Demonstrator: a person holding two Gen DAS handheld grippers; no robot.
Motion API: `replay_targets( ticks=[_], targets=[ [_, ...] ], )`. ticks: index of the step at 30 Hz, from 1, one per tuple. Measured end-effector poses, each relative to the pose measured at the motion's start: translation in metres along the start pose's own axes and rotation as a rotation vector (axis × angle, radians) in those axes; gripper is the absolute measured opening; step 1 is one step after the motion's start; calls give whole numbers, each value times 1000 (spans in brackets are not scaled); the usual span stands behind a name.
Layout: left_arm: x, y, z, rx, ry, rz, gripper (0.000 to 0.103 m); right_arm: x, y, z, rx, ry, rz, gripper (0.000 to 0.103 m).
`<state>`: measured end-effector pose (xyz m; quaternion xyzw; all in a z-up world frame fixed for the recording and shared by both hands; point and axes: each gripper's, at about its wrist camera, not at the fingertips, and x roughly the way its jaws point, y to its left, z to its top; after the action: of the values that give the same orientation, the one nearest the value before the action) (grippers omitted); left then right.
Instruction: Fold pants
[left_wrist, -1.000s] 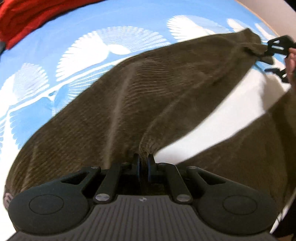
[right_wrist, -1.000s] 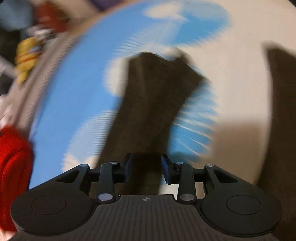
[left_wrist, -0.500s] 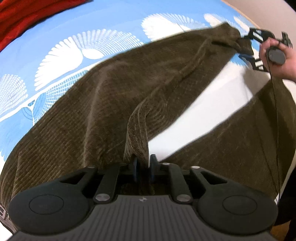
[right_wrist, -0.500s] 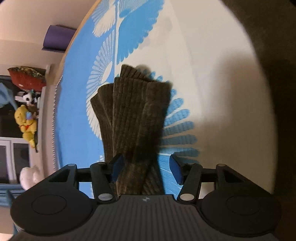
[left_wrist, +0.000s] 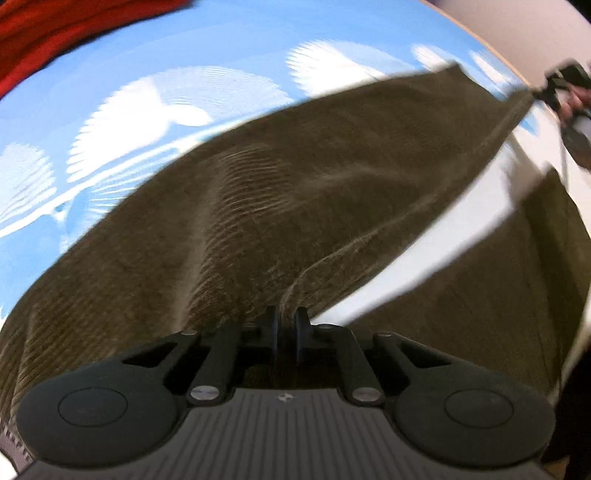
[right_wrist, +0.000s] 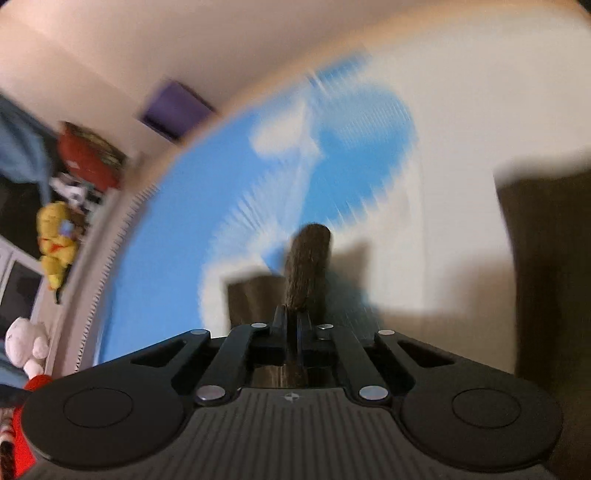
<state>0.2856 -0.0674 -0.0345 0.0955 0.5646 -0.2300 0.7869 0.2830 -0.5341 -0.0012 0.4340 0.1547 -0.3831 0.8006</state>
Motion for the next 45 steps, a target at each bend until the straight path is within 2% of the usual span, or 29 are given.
replay_targets(
  ticks=[2,4,5,6,7,8,10,13,15,17,18,21,24,26,29,31,34,37,38,39,40,41,43,45],
  targets=[
    [3,-10,-3,52,24,-6,9,-6,-5,11,-62,-66,-115,2],
    [4,-15,-5,83,39,-2,15,5,-24,17,-65,-70,-335,0],
    [2,-15,-5,86,33,-18,15,12,-36,17,-45,-56,-426,0],
    [-3,-14,-5,87,16,-39,21,17,-49,17,-5,-30,-501,1],
    [-9,-12,-4,78,-5,-65,27,20,-57,16,23,-13,-533,1],
    [-18,-8,-3,54,-38,-105,28,20,-60,15,39,-9,-535,3],
    [-34,1,0,-13,-104,-155,28,16,-48,11,6,-30,-471,3],
    [-38,15,-1,-71,-126,-166,25,3,-18,2,-74,-54,-249,7],
    [-17,15,-8,-66,-44,-86,23,-7,3,-10,-141,-28,-95,26],
    [6,11,-19,-38,46,-20,25,-20,20,-24,-213,0,39,32],
    [9,11,-23,-46,57,-18,28,-32,27,-31,-257,10,103,33],
    [-15,15,-20,-89,-19,1,29,-68,42,-48,-375,44,261,44],
    [-57,33,-22,-176,-141,36,28,-108,52,-57,-496,80,403,47],
    [-84,50,-30,-258,-195,71,28,-137,50,-60,-561,92,466,47],
    [-124,73,-49,-345,-210,149,28,-171,46,-47,-607,121,523,48],
    [-153,87,-62,-369,-252,185,28,-184,44,-34,-634,143,554,48],
    [-181,108,-82,-413,-281,231,31,-210,32,-16,-703,122,586,48],
    [-174,131,-108,-498,-328,263,39,-234,8,-14,-714,94,571,52],
    [-166,139,-120,-526,-332,271,39,-236,-2,-14,-706,91,555,52],
    [-150,146,-132,-536,-279,285,39,-234,-12,-15,-702,97,536,52],
    [-132,153,-137,-529,-177,310,39,-233,-20,-15,-708,115,511,52],
    [-121,158,-141,-515,-132,339,39,-233,-25,-12,-712,132,490,52],
    [-111,166,-147,-484,-111,379,40,-236,-33,-1,-690,111,488,52],
    [-106,181,-153,-525,-99,379,47,-231,-42,1,-702,112,461,54]
  ],
)
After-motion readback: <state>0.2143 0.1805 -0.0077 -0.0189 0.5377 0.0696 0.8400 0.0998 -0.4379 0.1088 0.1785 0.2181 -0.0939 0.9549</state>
